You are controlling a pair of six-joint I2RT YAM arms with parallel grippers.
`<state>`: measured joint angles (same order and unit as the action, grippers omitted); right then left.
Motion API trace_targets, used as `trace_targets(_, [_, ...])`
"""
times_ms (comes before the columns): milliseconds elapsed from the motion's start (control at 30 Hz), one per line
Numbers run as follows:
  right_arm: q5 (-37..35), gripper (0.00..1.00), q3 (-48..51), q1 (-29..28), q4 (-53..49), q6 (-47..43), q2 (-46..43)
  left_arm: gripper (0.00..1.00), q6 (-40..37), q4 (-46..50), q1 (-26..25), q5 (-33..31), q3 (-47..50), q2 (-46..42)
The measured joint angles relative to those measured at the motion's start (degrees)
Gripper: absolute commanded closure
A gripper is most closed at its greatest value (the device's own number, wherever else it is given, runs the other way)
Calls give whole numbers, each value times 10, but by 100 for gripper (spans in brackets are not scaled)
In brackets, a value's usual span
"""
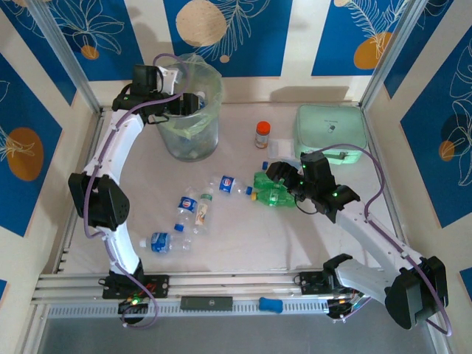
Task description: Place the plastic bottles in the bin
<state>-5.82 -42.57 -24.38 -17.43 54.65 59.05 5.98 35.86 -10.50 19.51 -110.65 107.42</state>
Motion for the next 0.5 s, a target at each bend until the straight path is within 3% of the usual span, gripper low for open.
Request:
trace_targets(233, [-2,9,-3,3,-9,-16,14,4,31,-35,0,24,60,-61])
trace_targets(267, [-3,9,-8,5,-18,-26,24,0,42,-57,0,33,90,-88])
trace_targets(500, [2,7,-97,18,-80,-127,115,1,157,-254,0,90,330,-279])
